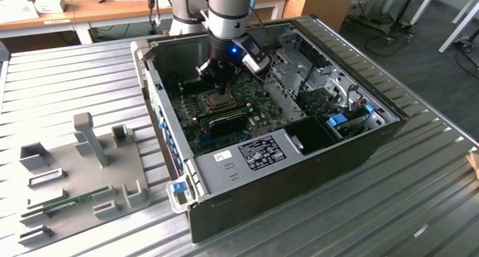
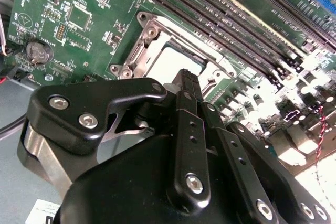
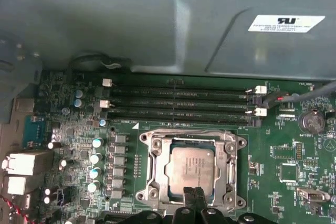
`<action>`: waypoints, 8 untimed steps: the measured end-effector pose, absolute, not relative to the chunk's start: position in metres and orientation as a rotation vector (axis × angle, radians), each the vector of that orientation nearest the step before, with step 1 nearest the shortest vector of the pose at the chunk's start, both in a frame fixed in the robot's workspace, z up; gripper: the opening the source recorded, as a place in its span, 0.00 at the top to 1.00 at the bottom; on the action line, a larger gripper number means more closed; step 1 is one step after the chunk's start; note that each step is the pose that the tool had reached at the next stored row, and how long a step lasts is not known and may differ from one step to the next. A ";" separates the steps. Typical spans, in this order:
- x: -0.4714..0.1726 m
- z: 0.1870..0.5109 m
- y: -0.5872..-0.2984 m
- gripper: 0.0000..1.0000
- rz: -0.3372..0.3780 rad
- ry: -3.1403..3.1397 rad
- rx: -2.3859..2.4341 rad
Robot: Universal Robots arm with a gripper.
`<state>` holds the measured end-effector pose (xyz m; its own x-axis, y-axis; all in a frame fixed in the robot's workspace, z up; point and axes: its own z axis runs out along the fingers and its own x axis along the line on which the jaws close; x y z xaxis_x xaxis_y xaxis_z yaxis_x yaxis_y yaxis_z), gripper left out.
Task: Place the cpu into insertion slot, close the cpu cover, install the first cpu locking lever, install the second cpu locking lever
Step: 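Install the second cpu locking lever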
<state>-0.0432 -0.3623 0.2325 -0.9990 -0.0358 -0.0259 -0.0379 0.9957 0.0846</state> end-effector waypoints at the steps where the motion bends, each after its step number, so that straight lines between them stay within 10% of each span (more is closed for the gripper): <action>1: -0.043 0.232 -0.363 0.90 0.133 3.114 -0.058; 8: -0.043 0.232 -0.369 0.90 0.133 3.114 -0.058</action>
